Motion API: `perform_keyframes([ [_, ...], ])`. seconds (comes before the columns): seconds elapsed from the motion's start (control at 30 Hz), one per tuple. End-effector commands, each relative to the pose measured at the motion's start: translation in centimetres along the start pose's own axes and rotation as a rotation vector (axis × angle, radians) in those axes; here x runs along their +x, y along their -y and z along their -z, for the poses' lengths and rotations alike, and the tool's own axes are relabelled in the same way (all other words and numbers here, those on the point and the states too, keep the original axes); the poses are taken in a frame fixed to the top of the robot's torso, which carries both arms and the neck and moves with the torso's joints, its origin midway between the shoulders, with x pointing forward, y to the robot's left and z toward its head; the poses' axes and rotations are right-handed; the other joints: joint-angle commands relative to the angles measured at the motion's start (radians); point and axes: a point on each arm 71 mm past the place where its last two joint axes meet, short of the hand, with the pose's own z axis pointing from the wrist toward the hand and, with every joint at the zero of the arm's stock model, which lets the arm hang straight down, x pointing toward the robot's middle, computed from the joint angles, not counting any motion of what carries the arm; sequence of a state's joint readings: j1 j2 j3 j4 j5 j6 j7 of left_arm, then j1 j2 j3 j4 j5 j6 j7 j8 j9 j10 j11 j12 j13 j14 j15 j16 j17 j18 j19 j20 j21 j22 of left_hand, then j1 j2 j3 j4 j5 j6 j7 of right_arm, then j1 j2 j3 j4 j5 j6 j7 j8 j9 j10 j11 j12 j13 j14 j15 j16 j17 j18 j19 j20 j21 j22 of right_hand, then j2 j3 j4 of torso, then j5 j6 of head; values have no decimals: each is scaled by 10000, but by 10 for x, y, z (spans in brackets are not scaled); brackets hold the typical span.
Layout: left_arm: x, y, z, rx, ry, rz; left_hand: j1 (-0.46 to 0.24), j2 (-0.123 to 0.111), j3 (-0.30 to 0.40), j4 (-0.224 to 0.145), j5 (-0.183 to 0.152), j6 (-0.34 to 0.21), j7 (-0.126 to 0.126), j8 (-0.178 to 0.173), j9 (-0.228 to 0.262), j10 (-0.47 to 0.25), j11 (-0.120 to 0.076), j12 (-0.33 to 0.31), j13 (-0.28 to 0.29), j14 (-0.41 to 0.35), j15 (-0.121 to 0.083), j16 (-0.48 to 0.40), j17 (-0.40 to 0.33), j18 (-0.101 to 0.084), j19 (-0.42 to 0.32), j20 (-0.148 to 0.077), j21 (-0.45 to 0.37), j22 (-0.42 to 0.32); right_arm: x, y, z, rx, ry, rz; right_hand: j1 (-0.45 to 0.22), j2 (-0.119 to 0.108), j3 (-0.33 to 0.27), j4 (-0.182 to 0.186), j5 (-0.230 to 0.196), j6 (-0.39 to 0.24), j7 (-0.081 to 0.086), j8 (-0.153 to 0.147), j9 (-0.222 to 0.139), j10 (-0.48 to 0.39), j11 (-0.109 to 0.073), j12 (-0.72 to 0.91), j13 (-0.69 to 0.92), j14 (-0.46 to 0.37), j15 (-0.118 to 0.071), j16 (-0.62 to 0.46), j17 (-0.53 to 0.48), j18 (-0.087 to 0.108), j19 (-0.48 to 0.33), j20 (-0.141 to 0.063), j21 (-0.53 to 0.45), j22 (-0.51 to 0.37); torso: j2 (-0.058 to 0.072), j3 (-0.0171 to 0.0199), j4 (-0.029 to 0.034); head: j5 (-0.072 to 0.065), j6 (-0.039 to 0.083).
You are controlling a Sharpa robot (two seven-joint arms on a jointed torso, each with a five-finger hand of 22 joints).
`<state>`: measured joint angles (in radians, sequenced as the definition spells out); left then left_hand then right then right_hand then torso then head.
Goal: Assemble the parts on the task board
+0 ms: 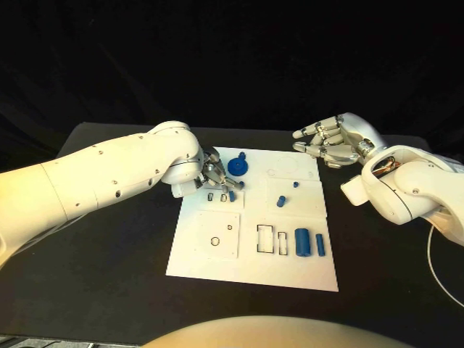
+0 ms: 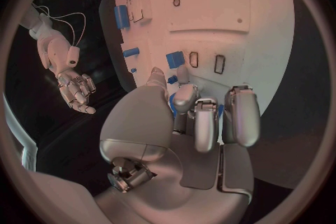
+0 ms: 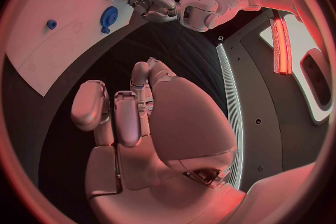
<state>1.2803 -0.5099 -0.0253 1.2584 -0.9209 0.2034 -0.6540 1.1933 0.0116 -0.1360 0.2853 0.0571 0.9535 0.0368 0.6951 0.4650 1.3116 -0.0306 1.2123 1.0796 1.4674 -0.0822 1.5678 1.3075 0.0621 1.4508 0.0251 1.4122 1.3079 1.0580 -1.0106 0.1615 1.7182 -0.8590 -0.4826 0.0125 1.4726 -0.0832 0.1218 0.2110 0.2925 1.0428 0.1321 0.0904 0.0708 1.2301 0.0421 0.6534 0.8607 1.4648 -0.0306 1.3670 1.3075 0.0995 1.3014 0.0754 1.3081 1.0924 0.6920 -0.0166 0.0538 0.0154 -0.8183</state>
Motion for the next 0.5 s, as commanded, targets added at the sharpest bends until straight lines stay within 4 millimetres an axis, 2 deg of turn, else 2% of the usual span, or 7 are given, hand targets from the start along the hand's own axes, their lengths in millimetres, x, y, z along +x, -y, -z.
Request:
perform_keyframes([
  [0.03, 2, 2, -1, 2, -301, -137, -73, -52, -31, 48, 27, -45, -15, 48, 30, 35, -12, 72, 21, 1034, -67, 30, 2633, -84, 88, -21, 72, 338, 2, 0, 0, -35, -76, 344, -56, 4, 32, 8, 35, -45, 4, -29, -7, -77, -20, -69, -8, 498, -21, -61, 9, 3, -83, 6, -50, -8, 10, 5, -5, -3, -18],
  [0.5, 2, 3, -3, -62, -433, -231, -13, -13, -6, 6, 41, -36, -37, 102, 105, 57, -28, 104, 56, 1034, -75, 30, 2633, -89, 100, -25, 90, 370, 6, 2, 0, 3, -180, 330, -88, -13, 28, 23, 26, -39, 4, -26, -5, -76, -18, -78, -23, 495, -18, -69, 4, 7, -98, 9, -67, -31, 9, 4, -2, 13, -83],
])
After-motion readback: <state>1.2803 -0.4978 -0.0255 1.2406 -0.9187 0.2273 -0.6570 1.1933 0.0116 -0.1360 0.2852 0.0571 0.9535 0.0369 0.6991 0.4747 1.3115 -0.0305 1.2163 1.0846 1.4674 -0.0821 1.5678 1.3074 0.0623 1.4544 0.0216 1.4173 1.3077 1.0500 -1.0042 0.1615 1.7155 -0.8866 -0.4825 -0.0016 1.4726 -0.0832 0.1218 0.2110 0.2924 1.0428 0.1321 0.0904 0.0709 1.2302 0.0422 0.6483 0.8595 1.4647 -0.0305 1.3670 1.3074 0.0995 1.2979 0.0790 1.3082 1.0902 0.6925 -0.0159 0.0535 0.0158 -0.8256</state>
